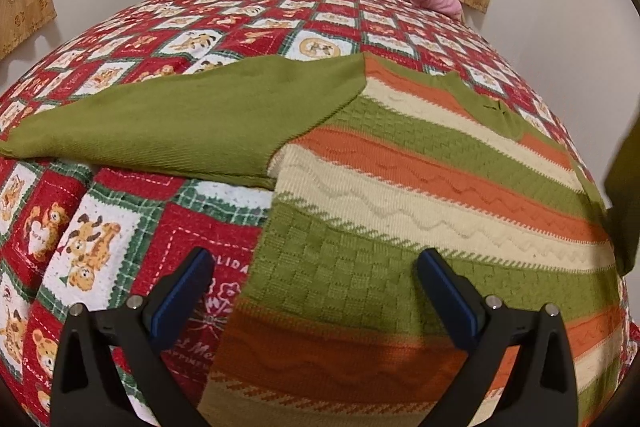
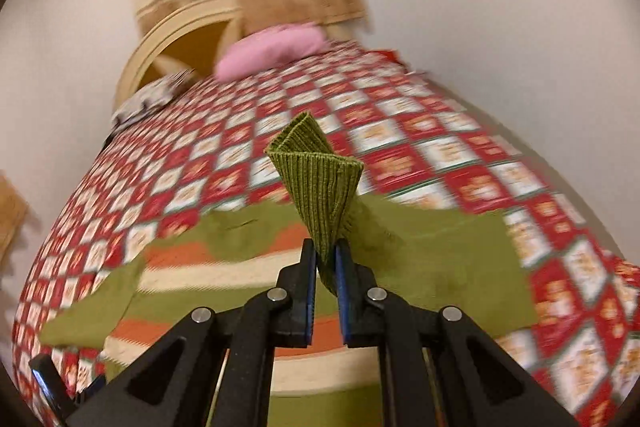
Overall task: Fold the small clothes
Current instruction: 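Lift the sleeve with the right tool and fold it across the sweater body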
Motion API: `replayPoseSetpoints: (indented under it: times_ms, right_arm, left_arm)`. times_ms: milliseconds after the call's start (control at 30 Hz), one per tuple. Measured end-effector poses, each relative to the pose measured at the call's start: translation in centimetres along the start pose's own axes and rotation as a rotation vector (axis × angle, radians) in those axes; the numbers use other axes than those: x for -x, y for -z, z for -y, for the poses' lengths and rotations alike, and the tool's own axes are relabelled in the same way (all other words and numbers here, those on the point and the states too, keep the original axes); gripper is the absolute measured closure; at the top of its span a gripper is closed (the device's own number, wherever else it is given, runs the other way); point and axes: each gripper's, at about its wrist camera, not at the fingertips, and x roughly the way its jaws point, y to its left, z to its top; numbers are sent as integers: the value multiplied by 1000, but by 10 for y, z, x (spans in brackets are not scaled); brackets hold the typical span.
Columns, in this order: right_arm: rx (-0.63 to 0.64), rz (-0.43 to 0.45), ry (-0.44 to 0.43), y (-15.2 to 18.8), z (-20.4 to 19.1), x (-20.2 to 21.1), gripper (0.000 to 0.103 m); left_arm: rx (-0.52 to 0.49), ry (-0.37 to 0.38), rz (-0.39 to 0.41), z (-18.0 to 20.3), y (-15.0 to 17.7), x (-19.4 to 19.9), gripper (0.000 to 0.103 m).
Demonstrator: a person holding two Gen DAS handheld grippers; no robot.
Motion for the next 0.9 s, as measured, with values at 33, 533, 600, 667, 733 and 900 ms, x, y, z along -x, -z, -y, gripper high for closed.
replayPoseSetpoints:
  times_ms: [33, 533, 600, 667, 733, 900]
  right_arm:
    - [8, -10, -12, 4, -9, -6, 95]
    - [143, -198, -276, 54, -139, -84, 95]
    - [140, -233, -325, 58, -151, -94, 95]
    - [160, -256, -360, 63, -164, -103, 95]
    - [175, -298, -420, 68, -175, -113, 95]
    - [172, -443, -524, 83, -189, -139, 85]
  left_arm:
    - [0, -1, 0, 0, 0, 0, 0]
    - [20, 13, 9, -4, -2, 0, 0]
    - [27, 20, 11, -6, -2, 1, 0]
    - [29, 20, 12, -6, -2, 1, 0]
    - [29, 20, 12, -6, -2, 1, 0]
    - [32, 24, 14, -6, -2, 1, 0]
